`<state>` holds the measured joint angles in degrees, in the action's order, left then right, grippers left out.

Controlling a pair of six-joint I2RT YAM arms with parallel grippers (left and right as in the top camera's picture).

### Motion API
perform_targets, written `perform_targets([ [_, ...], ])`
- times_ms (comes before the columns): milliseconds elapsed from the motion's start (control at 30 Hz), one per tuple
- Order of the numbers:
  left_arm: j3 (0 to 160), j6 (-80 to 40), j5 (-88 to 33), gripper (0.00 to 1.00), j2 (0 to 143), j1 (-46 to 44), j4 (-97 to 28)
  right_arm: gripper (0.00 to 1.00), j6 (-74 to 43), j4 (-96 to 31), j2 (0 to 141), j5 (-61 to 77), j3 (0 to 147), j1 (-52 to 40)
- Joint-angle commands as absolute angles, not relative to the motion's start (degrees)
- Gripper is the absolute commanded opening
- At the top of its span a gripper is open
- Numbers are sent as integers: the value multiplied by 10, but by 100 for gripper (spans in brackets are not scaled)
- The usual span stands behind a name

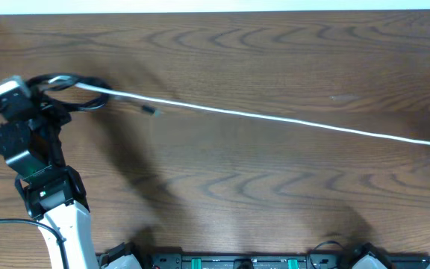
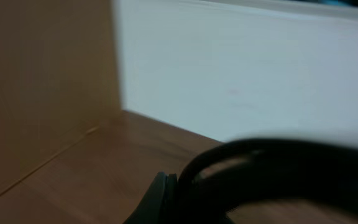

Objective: Untangle cables

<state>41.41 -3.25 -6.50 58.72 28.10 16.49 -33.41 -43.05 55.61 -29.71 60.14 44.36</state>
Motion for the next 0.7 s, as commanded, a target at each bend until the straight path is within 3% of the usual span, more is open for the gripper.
perform_targets([
  [0, 423, -165, 164, 7, 593, 298, 150, 1, -399, -427, 609, -295, 612, 508],
  [233, 423, -217, 124, 7, 621, 323, 156, 1, -369, -389, 708, -156, 612, 591],
  [467, 423, -213, -143, 7, 682, 355, 235, 1, -316, -345, 732, -34, 612, 628],
  [667, 423, -212, -297, 7, 700, 309, 298, 1, -250, -310, 727, 107, 631, 576],
])
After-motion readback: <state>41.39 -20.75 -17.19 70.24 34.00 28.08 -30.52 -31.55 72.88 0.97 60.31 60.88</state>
